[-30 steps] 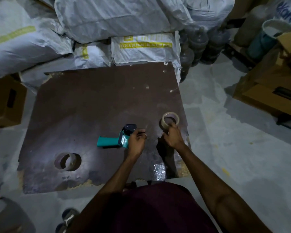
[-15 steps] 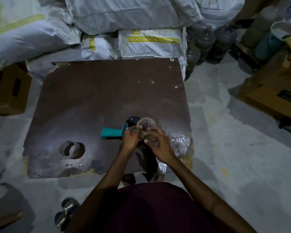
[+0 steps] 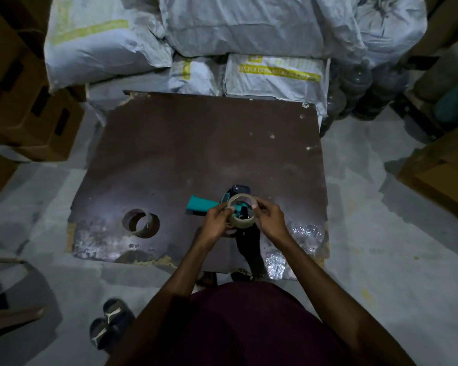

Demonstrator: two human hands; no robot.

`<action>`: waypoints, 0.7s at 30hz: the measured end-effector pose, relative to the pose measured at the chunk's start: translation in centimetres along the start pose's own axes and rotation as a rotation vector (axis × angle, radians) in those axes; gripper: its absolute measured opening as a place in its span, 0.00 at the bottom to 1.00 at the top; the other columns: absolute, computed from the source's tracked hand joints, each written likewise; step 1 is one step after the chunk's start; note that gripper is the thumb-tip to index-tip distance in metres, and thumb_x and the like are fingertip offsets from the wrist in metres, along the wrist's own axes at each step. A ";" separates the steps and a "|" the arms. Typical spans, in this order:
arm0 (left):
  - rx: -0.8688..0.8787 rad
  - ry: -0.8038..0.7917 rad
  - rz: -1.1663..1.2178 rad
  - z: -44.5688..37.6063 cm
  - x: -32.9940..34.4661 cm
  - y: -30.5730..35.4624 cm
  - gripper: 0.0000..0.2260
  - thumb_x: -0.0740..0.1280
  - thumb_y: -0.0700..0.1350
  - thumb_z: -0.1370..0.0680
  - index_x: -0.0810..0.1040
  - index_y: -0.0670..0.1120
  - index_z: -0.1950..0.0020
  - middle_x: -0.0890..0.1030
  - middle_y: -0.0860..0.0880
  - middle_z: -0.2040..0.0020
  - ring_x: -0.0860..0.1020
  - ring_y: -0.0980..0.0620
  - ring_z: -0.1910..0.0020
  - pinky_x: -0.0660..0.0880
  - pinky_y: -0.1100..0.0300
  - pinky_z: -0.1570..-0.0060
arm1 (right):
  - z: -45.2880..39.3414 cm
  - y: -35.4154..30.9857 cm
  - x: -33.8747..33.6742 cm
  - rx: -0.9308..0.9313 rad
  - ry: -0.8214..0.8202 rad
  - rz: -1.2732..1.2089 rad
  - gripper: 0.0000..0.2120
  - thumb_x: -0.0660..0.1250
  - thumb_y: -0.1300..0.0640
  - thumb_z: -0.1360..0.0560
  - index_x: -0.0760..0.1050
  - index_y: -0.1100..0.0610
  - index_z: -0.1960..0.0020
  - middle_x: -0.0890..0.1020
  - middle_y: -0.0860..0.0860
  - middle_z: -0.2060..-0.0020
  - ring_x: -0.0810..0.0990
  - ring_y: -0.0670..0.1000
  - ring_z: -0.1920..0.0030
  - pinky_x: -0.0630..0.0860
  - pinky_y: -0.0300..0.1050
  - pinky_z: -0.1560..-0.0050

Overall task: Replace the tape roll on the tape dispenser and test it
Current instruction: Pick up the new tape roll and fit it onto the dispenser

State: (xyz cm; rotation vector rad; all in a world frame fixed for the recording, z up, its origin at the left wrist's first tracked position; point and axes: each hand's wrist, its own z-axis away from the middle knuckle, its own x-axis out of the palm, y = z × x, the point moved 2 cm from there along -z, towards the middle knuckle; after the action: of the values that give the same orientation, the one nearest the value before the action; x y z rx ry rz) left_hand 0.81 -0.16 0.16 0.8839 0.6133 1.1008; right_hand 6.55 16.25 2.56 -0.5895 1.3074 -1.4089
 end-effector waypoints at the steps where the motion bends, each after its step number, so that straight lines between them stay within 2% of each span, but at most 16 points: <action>1: -0.004 -0.004 -0.021 -0.1 -0.2 0.0 0.10 0.63 0.41 0.17 0.82 0.45 0.38 0.85 0.39 0.46 0.85 0.45 0.51 0.84 0.52 0.55 | -0.1 -0.1 0.2 0.011 0.015 0.011 0.13 0.65 0.62 0.19 0.80 0.60 0.36 0.85 0.51 0.46 0.83 0.43 0.49 0.74 0.24 0.54; 4: -0.018 -0.025 -0.088 -0.7 -0.9 -0.4 0.10 0.65 0.50 0.19 0.85 0.56 0.43 0.87 0.44 0.47 0.86 0.45 0.50 0.84 0.43 0.46 | -0.6 0.1 0.8 0.029 0.058 0.053 0.12 0.66 0.60 0.19 0.81 0.60 0.37 0.86 0.53 0.47 0.84 0.49 0.47 0.74 0.23 0.55; 6: -0.015 -0.015 -0.139 -1.9 -1.2 -1.1 0.09 0.66 0.52 0.21 0.86 0.61 0.48 0.88 0.47 0.49 0.87 0.45 0.49 0.82 0.39 0.44 | -0.7 0.0 1.0 0.049 0.092 0.088 0.12 0.67 0.59 0.20 0.82 0.59 0.38 0.86 0.53 0.48 0.84 0.50 0.47 0.74 0.24 0.55; 8: 0.006 -0.002 -0.169 -2.5 -1.2 -1.4 0.09 0.66 0.48 0.20 0.85 0.57 0.47 0.87 0.46 0.49 0.86 0.44 0.48 0.81 0.39 0.42 | -0.5 0.0 1.1 0.061 0.127 0.126 0.11 0.66 0.61 0.20 0.83 0.59 0.40 0.86 0.52 0.50 0.84 0.49 0.49 0.74 0.29 0.55; 10: 0.033 0.006 -0.190 -1.9 -0.8 -0.6 0.09 0.67 0.45 0.18 0.84 0.51 0.41 0.87 0.45 0.48 0.85 0.45 0.48 0.81 0.40 0.41 | 0.1 0.2 1.2 0.067 0.140 0.146 0.12 0.65 0.63 0.21 0.83 0.59 0.41 0.86 0.52 0.52 0.84 0.49 0.51 0.76 0.35 0.54; 12: 0.057 0.004 -0.225 -1.5 -0.4 -0.3 0.12 0.67 0.44 0.17 0.82 0.47 0.35 0.86 0.45 0.46 0.84 0.48 0.47 0.82 0.46 0.41 | 0.6 0.6 1.2 0.067 0.134 0.163 0.12 0.65 0.63 0.21 0.83 0.57 0.41 0.87 0.52 0.53 0.85 0.51 0.52 0.79 0.38 0.54; 14: 0.074 0.026 -0.268 -1.3 -0.4 0.0 0.15 0.67 0.44 0.17 0.80 0.45 0.31 0.85 0.44 0.41 0.84 0.49 0.45 0.82 0.50 0.41 | 1.1 0.8 1.1 0.057 0.140 0.164 0.13 0.65 0.64 0.21 0.83 0.58 0.41 0.86 0.50 0.54 0.85 0.49 0.54 0.78 0.31 0.58; 16: 0.088 0.043 -0.285 -1.0 -0.5 0.3 0.16 0.68 0.45 0.18 0.80 0.44 0.30 0.85 0.44 0.40 0.84 0.49 0.44 0.82 0.51 0.41 | 1.3 0.7 1.1 0.039 0.167 0.160 0.11 0.66 0.63 0.20 0.83 0.59 0.40 0.84 0.48 0.55 0.82 0.44 0.56 0.73 0.22 0.62; 19: 0.143 0.024 -0.362 -0.9 -0.6 0.1 0.15 0.68 0.50 0.19 0.81 0.48 0.33 0.87 0.46 0.46 0.85 0.50 0.49 0.83 0.47 0.46 | 1.6 0.4 1.1 0.020 0.199 0.143 0.11 0.68 0.59 0.20 0.83 0.60 0.40 0.82 0.45 0.56 0.82 0.43 0.55 0.71 0.20 0.62; 21: 0.167 0.017 -0.417 -1.4 -0.7 -0.8 0.20 0.67 0.57 0.22 0.81 0.52 0.33 0.87 0.48 0.47 0.85 0.50 0.48 0.83 0.45 0.46 | 1.7 0.6 1.2 0.023 0.216 0.139 0.10 0.69 0.58 0.20 0.84 0.59 0.41 0.82 0.44 0.57 0.83 0.46 0.54 0.71 0.20 0.62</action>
State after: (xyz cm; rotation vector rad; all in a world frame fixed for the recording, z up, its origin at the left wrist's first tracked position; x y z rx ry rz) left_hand -0.16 -0.55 -1.26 0.8407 0.8690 0.6886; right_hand 7.86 14.67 2.17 -0.3301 1.4717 -1.3986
